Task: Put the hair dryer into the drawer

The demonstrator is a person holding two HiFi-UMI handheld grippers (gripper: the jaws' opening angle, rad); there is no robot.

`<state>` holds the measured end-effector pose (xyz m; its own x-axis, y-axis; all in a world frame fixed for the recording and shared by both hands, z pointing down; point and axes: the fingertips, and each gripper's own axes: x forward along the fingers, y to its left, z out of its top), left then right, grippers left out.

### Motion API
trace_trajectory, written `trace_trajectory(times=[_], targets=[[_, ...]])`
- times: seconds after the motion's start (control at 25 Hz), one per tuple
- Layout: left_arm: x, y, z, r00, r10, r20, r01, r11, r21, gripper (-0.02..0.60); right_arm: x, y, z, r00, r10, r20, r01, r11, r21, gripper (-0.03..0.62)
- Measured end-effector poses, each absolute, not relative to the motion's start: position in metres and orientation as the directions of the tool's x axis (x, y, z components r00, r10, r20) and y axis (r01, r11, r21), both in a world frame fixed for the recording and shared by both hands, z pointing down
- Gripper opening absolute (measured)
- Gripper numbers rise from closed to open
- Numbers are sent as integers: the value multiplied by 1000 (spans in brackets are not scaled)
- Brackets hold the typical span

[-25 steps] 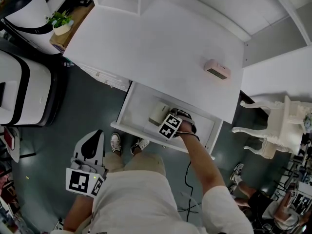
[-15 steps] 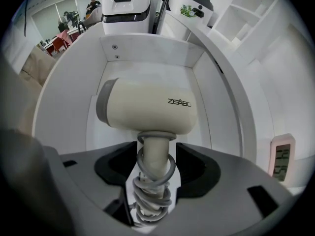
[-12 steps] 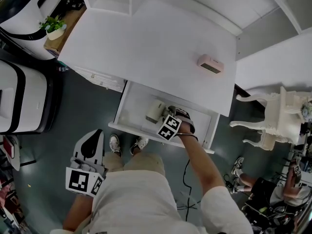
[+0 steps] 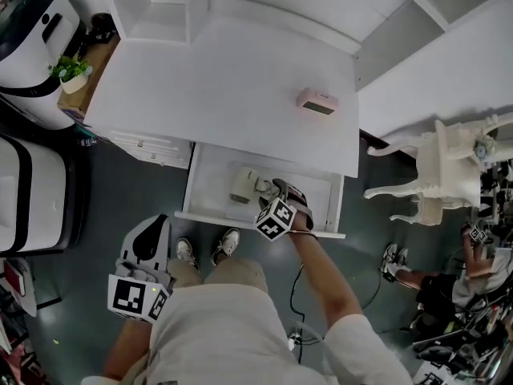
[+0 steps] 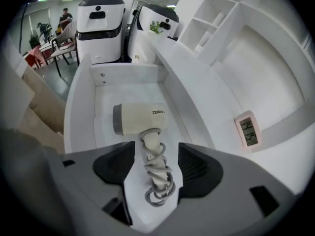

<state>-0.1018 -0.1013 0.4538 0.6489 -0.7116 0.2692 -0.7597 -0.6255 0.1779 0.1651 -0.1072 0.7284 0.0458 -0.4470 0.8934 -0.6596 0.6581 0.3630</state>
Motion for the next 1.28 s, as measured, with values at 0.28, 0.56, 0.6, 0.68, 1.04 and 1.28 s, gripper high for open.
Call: trace_trajectory(times=[0.28, 0.56, 0.6, 0.68, 1.04, 1.28], targets=[[-109, -94, 448, 715, -662, 225, -698, -690, 189, 15, 149, -75, 699, -20, -473, 881, -891, 407, 199, 278], [-127, -87, 440, 757, -631, 172, -654, -735, 181, 15, 129, -54, 674, 14, -546, 837, -941, 276, 195, 265], [-130, -86, 439, 761, -628, 165, -649, -739, 180, 15, 127, -54, 669, 15, -560, 829, -951, 247, 184, 259], [-137, -88, 435, 767, -621, 159, -642, -746, 178, 15, 124, -55, 657, 11, -591, 807, -973, 179, 144, 248], [-152, -96, 430, 798, -587, 139, -603, -781, 166, 15, 112, -40, 614, 21, -669, 743, -1000, -15, 14, 196], [-138, -106, 418, 822, -559, 110, -569, -808, 152, 15, 113, -28, 588, 39, -731, 681, -992, -110, -61, 139]])
